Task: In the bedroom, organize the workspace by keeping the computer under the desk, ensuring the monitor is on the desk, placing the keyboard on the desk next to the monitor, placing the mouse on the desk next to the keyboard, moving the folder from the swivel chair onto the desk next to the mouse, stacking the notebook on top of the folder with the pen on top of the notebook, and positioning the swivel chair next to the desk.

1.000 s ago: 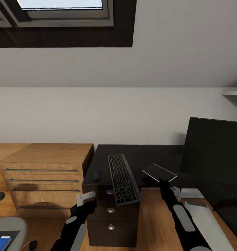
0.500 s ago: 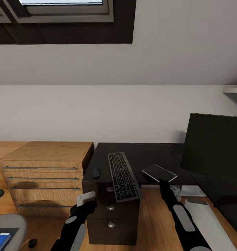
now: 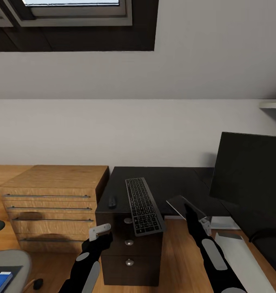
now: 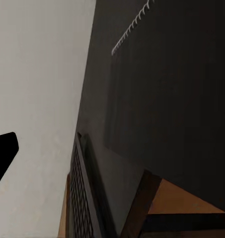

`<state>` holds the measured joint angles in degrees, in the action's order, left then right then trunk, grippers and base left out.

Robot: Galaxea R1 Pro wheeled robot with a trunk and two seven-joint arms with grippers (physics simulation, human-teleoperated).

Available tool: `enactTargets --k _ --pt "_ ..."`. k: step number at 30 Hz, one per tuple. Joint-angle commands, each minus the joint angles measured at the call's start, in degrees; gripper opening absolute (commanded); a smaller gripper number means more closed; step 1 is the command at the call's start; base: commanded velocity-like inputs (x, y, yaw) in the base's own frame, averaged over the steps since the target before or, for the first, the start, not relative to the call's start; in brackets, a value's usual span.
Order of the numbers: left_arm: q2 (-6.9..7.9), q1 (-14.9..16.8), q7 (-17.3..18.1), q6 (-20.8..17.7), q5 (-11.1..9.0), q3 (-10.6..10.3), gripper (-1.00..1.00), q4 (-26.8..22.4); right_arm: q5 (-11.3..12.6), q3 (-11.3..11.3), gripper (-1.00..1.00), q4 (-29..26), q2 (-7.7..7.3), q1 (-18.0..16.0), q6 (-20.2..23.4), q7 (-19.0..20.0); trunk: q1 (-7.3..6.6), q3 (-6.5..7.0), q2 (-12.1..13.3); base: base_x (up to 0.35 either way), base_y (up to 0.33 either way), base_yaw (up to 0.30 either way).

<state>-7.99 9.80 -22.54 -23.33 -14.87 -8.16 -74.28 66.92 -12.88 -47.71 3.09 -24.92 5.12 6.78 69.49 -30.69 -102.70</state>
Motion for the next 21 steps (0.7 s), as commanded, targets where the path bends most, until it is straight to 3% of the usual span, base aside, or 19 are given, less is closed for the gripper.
enactTargets --k 1,11,21 --pt "0.04 0.04 -0.49 -0.13 -0.6 -0.1 1.0 -0.07 0.49 -0.3 1.0 -0.02 0.07 -0.04 0.44 0.25 -0.01 -0.06 -0.03 0.0 0.0 0.0" --pt "0.1 0.04 -0.3 -0.01 -0.46 -0.1 1.0 -0.07 0.49 -0.3 1.0 -0.02 0.07 -0.04 0.42 0.26 -0.01 -0.06 -0.03 -0.012 0.0 0.0" --pt "0.08 0.04 -0.23 -0.08 -0.51 -0.1 1.0 -0.07 0.49 -0.3 1.0 -0.02 -0.33 -0.04 0.42 0.18 -0.01 -0.06 -0.03 -0.286 0.0 0.0"
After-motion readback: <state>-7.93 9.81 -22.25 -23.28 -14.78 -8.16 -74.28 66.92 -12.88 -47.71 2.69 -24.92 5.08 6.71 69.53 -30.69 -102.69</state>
